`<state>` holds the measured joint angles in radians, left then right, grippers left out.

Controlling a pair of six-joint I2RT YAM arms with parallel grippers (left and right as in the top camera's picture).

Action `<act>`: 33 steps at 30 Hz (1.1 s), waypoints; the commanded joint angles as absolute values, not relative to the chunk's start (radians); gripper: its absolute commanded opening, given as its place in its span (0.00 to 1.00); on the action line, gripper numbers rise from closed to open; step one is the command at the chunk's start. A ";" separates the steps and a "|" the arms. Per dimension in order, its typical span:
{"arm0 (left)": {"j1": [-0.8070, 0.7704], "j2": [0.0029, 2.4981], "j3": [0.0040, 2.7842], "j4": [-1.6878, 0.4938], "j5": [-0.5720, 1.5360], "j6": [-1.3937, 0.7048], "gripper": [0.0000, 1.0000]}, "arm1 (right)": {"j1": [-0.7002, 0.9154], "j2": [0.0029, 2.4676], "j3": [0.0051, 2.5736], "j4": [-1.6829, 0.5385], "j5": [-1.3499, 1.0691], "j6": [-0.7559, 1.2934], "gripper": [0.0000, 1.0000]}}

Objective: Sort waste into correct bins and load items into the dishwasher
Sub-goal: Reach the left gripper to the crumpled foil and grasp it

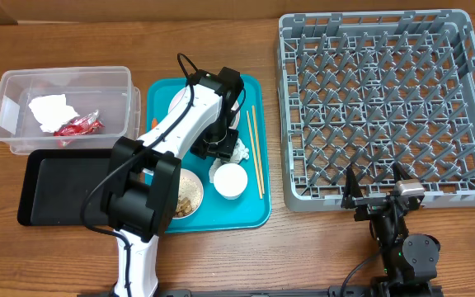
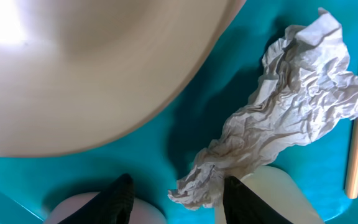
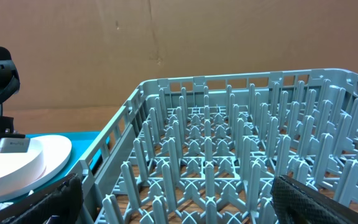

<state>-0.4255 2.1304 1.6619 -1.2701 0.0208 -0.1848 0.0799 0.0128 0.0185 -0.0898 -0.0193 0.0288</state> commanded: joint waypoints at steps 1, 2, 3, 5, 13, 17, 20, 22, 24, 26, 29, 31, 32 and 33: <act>-0.426 2.138 1.657 -1.277 0.019 -0.188 0.49 | 0.078 0.003 0.008 -0.084 -0.016 0.027 1.00; -0.426 2.138 1.656 -1.277 0.019 -0.188 0.50 | 0.078 0.003 0.008 -0.084 -0.016 0.027 1.00; -0.426 2.138 1.655 -1.277 0.019 -0.188 0.50 | 0.078 0.003 0.008 -0.084 -0.016 0.027 1.00; -0.426 2.138 1.647 -1.269 0.019 -0.188 0.50 | 0.078 0.003 0.008 -0.084 -0.016 0.027 1.00; -0.426 2.138 1.541 -1.180 0.065 -0.191 0.45 | 0.078 0.003 0.008 -0.084 -0.016 0.027 1.00; -0.426 2.138 1.533 -1.173 0.054 -0.191 0.04 | 0.078 0.003 0.008 -0.084 -0.016 0.027 1.00; -0.424 2.138 1.544 -1.174 0.020 -0.191 0.04 | 0.078 0.003 0.008 -0.084 -0.016 0.027 1.00; -0.424 2.137 1.557 -1.181 0.011 -0.191 0.04 | 0.078 0.003 0.008 -0.084 -0.016 0.027 1.00; -0.424 2.137 1.576 -1.200 0.011 -0.191 0.04 | 0.078 0.003 0.008 -0.084 -0.016 0.027 1.00; -0.424 2.137 1.601 -1.227 0.011 -0.191 0.04 | 0.078 0.003 0.008 -0.084 -0.016 0.027 1.00; -0.424 2.137 1.652 -1.274 0.010 -0.191 0.04 | 0.078 0.003 0.008 -0.084 -0.016 0.027 1.00; -0.424 2.137 1.683 -1.301 0.006 -0.191 0.04 | 0.078 0.003 0.008 -0.084 -0.016 0.027 1.00; -0.424 2.137 1.697 -1.312 0.002 -0.191 0.04 | 0.078 0.003 0.008 -0.084 -0.016 0.027 1.00; -0.424 2.137 1.712 -1.325 -0.004 -0.191 0.04 | 0.078 0.003 0.008 -0.084 -0.016 0.027 1.00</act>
<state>-0.4252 2.1304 1.6466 -1.2991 0.0196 -0.1852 0.0799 0.0128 0.0185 -0.0898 -0.0189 0.0288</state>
